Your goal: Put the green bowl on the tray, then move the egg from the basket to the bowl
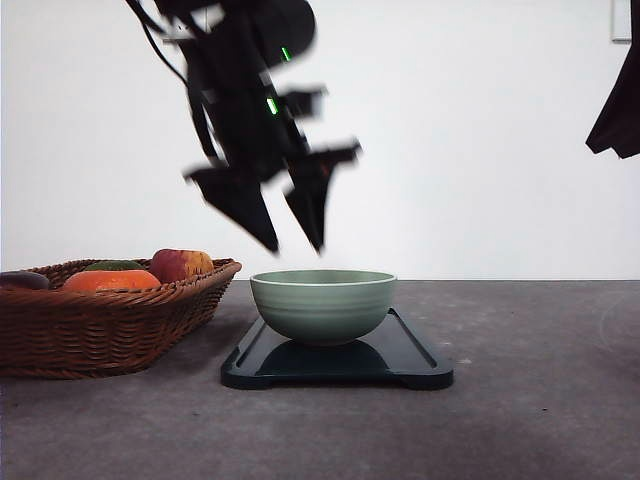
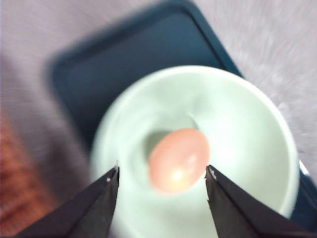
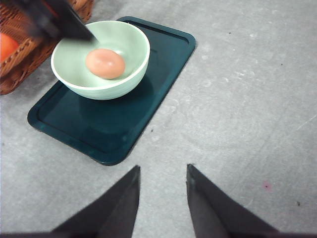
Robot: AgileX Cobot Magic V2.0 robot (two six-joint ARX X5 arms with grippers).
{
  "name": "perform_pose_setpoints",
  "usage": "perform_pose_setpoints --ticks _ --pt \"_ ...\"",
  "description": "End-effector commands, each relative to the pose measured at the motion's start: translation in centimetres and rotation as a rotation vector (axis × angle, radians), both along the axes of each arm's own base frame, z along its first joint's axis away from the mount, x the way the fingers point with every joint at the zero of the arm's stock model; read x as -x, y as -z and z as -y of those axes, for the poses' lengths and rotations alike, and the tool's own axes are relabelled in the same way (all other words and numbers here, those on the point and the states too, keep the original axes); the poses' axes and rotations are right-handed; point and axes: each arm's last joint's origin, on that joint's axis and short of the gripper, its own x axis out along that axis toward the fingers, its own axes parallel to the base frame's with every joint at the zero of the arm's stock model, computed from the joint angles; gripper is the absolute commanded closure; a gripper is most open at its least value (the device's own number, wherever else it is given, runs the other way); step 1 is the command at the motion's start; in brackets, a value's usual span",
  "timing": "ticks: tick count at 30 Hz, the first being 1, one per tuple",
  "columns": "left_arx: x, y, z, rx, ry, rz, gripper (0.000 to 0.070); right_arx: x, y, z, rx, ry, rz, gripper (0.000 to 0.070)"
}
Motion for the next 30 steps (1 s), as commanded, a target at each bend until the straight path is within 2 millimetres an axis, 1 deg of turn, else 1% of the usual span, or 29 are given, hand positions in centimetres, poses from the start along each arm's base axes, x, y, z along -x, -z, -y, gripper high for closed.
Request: perform_pose_setpoints --ticks 1,3,5,9,13,16,19,25,30 --pt "0.4 -2.4 -0.5 0.032 0.000 0.048 0.0351 -0.1 -0.2 -0.1 -0.008 0.002 0.000 0.0526" --pt "1.2 -3.6 -1.6 0.045 -0.010 0.067 0.0351 -0.1 -0.2 -0.1 -0.009 0.002 0.000 0.0526" --pt "2.3 -4.3 -2.7 0.058 -0.019 0.083 0.0351 -0.1 -0.2 -0.1 -0.009 0.002 0.000 0.0526" --pt "5.3 -4.6 -4.8 0.090 -0.032 0.113 0.0351 -0.1 -0.2 -0.1 -0.008 0.002 0.000 0.0526" --pt "8.5 -4.2 -7.1 0.134 -0.051 0.146 0.0351 -0.1 -0.2 -0.1 -0.008 0.002 0.000 0.0526" --pt "10.6 -3.6 -8.8 0.150 -0.071 0.152 0.0351 -0.1 -0.2 -0.1 -0.008 0.001 0.000 0.0526" --pt "12.3 -3.0 -10.4 0.167 -0.102 0.154 0.0351 -0.1 -0.2 -0.1 -0.008 0.001 0.000 0.0526" --pt "14.7 -1.6 -13.0 0.176 -0.150 0.165 0.0352 -0.1 -0.2 -0.1 -0.005 -0.002 0.002 0.0526" --pt "15.6 -0.3 -14.5 0.161 -0.198 0.152 0.0352 -0.1 -0.2 -0.1 -0.003 -0.004 0.003 0.0526"
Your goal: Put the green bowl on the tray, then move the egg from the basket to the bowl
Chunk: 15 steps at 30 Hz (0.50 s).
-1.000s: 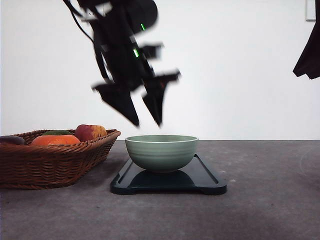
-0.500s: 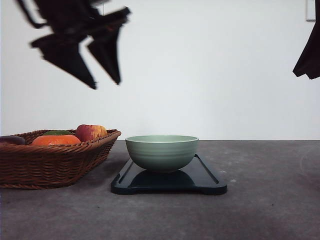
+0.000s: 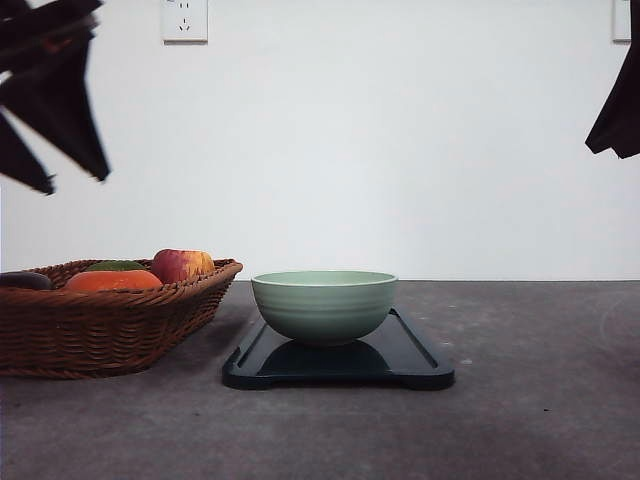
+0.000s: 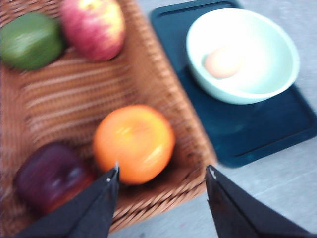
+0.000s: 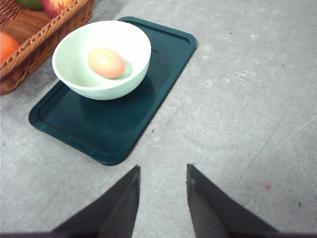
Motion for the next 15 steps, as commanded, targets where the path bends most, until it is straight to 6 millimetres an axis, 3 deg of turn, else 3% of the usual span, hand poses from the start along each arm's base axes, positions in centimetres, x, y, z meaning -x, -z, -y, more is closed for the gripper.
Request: perform_pose_setpoints --ticks 1,5,7,8,9,15 --pt "-0.03 0.18 -0.18 0.000 -0.011 -0.012 0.0352 -0.08 -0.17 -0.11 -0.003 -0.003 0.003 0.0526" --pt "-0.04 0.40 -0.67 -0.013 -0.036 -0.037 0.0351 -0.06 -0.16 -0.10 -0.003 -0.003 0.002 0.0526" --pt "0.10 0.56 -0.76 -0.022 -0.040 -0.061 0.0383 0.00 -0.17 -0.10 -0.006 -0.008 0.000 0.0532" --pt "0.17 0.63 -0.80 -0.032 -0.034 -0.068 0.0550 0.03 -0.15 -0.09 -0.005 -0.008 -0.003 0.0616" --pt "0.21 0.68 -0.82 -0.038 -0.031 -0.073 0.0667 0.03 -0.15 -0.08 -0.003 -0.007 -0.002 0.0676" --pt "0.23 0.63 -0.82 -0.038 -0.032 -0.076 0.0700 -0.01 -0.23 -0.12 -0.007 -0.010 0.007 0.0688"
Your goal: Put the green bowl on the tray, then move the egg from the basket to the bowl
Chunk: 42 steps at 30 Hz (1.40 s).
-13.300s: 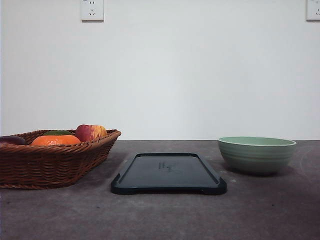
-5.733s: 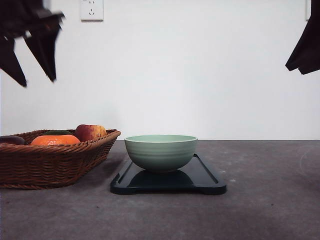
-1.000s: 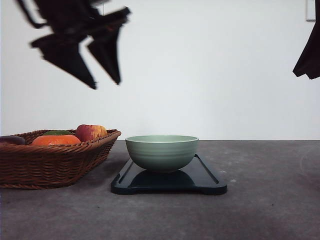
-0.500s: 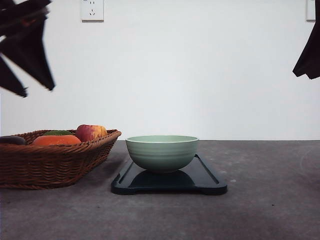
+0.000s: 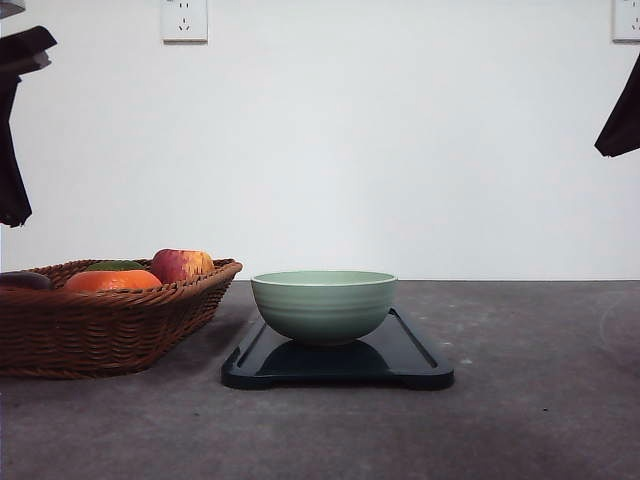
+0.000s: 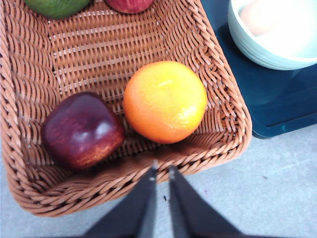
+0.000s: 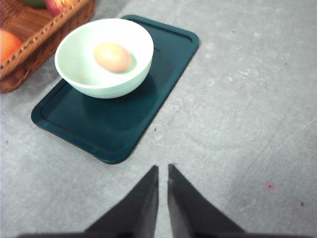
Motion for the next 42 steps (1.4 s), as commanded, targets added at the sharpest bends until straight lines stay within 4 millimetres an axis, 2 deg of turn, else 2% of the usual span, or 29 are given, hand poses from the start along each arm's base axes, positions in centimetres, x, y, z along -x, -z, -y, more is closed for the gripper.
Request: perform_pose_setpoints --ticks 1,13,16,19,22,25,29,34,42 --pt "-0.1 -0.3 0.1 0.004 0.007 0.009 0.0700 -0.1 -0.3 -0.1 -0.006 -0.004 0.012 0.0688" --pt "-0.2 -0.3 0.1 0.005 0.006 0.011 0.0700 -0.1 -0.3 -0.1 -0.006 -0.003 0.012 0.0688" --pt "-0.3 -0.4 -0.6 -0.010 -0.014 0.031 0.0700 -0.1 -0.3 -0.1 -0.006 -0.004 0.012 0.0688" --pt "-0.2 0.0 -2.0 0.031 -0.092 0.124 0.0700 -0.1 -0.3 -0.1 -0.006 -0.004 0.012 0.0688" --pt "0.5 1.0 -3.8 0.090 -0.184 0.303 0.0700 -0.1 -0.3 -0.1 -0.009 -0.004 0.020 0.0688" --pt "2.0 2.4 -5.3 0.130 -0.261 0.475 0.0700 -0.2 -0.5 -0.2 -0.016 -0.004 0.035 0.0688" --pt "4.3 4.3 -6.6 0.143 -0.325 0.595 0.0700 -0.3 -0.6 -0.2 -0.023 -0.004 0.050 0.0688" --pt "6.0 6.8 -7.2 0.138 -0.367 0.642 0.0700 -0.3 -0.6 -0.2 -0.024 -0.004 0.051 0.0688" --pt "6.5 9.9 -7.5 0.120 -0.401 0.611 0.0700 -0.3 -0.6 -0.2 -0.024 -0.003 0.052 0.0688"
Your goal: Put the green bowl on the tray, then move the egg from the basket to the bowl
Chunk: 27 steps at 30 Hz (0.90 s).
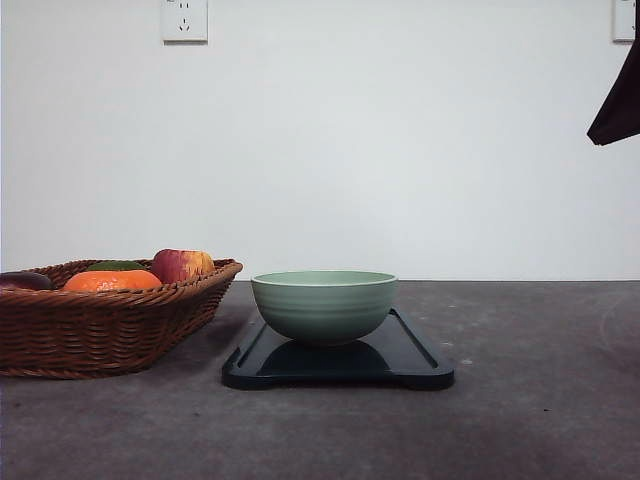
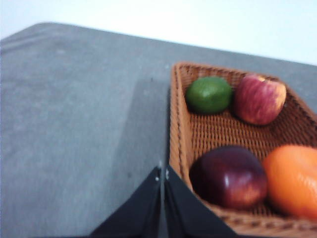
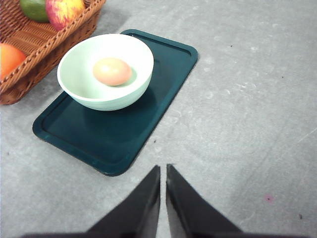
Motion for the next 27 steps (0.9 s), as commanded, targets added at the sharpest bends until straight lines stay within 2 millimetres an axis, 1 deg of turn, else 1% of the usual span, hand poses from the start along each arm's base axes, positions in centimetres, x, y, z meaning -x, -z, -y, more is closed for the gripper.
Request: perform_pose_setpoints --ticks 1,24,27 --pt "-0.01 0.63 -0.02 -0.008 0.001 -0.014 0.0700 -0.07 -0.28 -0.11 -0.007 -0.004 0.014 0.0688" --pt "0.00 0.59 -0.02 -0.018 0.002 -0.009 0.0700 -0.08 -0.28 -0.11 -0.007 -0.004 0.014 0.0688" --pt "0.00 0.58 -0.02 -0.017 0.002 -0.009 0.0700 -0.11 -0.34 -0.03 0.039 -0.010 0.048 0.0688"
